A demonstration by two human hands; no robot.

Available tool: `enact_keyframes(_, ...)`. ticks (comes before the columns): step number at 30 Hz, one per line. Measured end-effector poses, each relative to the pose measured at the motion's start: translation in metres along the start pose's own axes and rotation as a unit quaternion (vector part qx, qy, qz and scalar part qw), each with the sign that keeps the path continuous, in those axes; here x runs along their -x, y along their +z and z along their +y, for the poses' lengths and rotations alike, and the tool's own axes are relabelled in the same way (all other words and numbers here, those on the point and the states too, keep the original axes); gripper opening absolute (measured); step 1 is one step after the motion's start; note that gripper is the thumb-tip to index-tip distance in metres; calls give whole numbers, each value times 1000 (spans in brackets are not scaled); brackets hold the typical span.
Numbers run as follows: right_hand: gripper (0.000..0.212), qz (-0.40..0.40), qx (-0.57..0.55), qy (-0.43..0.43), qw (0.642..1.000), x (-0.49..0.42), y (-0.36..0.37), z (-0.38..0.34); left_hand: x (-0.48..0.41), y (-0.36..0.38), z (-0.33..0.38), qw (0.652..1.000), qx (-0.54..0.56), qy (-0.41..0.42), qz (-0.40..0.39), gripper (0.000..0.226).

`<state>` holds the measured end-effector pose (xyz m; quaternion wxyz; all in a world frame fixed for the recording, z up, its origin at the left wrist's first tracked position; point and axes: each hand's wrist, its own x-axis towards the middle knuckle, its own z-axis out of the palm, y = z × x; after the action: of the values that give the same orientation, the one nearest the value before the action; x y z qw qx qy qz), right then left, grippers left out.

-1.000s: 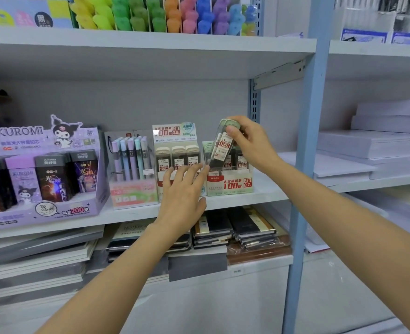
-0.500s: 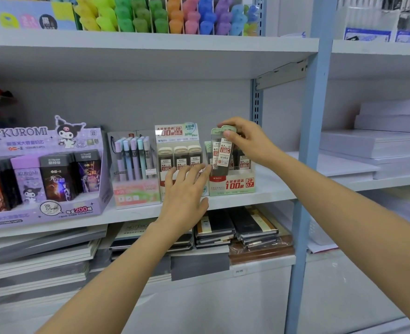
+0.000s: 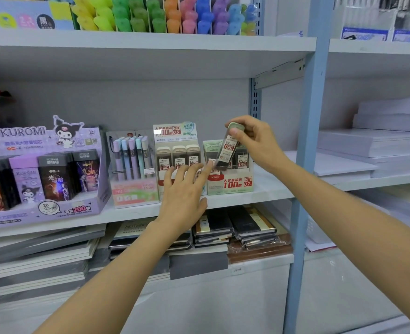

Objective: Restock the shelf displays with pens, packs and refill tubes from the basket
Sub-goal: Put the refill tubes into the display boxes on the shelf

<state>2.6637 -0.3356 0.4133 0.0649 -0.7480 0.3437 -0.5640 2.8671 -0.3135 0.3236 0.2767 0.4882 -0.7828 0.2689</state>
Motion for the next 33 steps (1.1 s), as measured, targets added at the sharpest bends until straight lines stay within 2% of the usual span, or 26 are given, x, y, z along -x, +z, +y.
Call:
enact_keyframes(2,15,6,-7,11,1000,2,-3,3,-1,0,2,1000,-8,-5,-4,79)
enact_keyframes(5,14,96,-29,18,995,0,-16,6,-3,1,3,1000,-13,-13,-7,75)
enact_keyframes(7,15,120,-15,14,993,-2,-22,10,-4,2,5,1000,-7,-18,-1,74)
enact_keyframes(11,14,68,56,-9,996,0,-15,15,-4,3,7,1000,0,-22,13,71)
enact_keyframes(17,21,15,101,-21,995,-2,0,18,-3,4,6,1000,-1,-24,18,70)
enact_keyframes(23,16,74,85,-26,993,-5,-25,20,-3,6,7,999,-1,-23,23,71)
enact_keyframes(33,21,-9,167,-59,984,-3,-18,30,-2,4,10,999,0,-27,25,69)
